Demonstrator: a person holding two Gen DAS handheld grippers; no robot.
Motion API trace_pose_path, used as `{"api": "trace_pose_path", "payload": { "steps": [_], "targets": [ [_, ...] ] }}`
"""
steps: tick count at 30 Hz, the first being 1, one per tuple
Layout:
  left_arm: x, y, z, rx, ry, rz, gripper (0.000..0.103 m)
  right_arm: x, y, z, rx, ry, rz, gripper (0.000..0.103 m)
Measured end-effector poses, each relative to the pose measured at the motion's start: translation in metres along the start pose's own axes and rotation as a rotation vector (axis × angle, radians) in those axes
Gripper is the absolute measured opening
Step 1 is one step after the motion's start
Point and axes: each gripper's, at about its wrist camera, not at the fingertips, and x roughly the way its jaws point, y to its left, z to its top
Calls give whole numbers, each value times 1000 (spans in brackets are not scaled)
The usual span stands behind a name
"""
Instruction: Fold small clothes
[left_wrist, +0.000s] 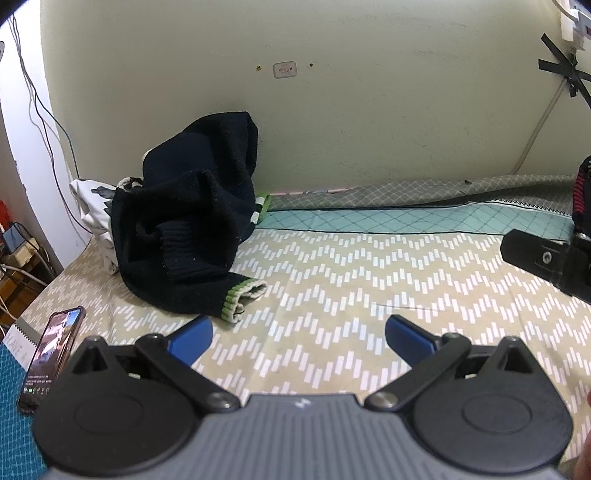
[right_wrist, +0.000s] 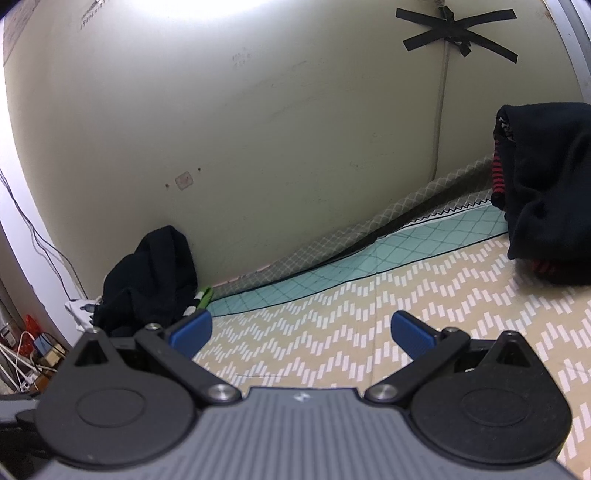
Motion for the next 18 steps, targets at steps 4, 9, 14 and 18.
{"api": "trace_pose_path", "payload": {
  "steps": [4, 9, 14, 18],
  "targets": [
    [1, 0, 0, 3, 0, -1, 103, 1, -1, 0, 5, 1, -1, 97],
    [3, 1, 0, 0, 1, 0, 103, 2, -1, 0, 2, 4, 1, 97],
    [3, 4, 0, -5, -1, 2, 103, 3, -1, -1, 2, 9, -3, 97],
    [3, 6, 1, -6, -4, 3, 103, 3, -1, -1, -1, 8, -4, 97]
  ]
}}
